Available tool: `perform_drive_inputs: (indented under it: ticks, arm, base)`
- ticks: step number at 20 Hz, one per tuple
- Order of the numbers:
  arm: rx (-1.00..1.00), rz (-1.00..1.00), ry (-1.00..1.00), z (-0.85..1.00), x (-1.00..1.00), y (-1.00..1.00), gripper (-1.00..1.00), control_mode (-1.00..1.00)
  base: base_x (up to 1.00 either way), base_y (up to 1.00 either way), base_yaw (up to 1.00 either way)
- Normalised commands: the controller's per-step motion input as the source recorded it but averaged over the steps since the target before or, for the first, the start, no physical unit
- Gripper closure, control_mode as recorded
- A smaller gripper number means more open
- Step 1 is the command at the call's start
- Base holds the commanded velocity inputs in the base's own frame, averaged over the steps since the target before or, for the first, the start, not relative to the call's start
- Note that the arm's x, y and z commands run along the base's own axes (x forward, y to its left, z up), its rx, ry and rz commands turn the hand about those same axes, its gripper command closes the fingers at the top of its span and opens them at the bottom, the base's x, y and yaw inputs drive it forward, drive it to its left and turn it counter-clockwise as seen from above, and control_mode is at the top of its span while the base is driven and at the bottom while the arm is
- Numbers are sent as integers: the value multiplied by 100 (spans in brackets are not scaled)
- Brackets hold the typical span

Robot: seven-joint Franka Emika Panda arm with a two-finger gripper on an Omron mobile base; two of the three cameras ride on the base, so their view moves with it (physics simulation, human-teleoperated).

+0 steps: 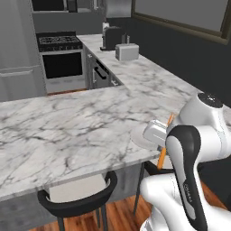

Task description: Take the fork and place it on the left side of the plate. Then take the spoon and place it on the right side of the plate. Make sure they're directly next to the plate.

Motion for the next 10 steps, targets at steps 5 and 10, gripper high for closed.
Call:
perform_drive_inputs:
  ticks: [5,10]
  arm:
    - [0,0,0,0,0,0,100,100]
    - [0,13,10,-19,72,0,100,-100]
  base:
    - [80,0,9]
    - [15,0,2]
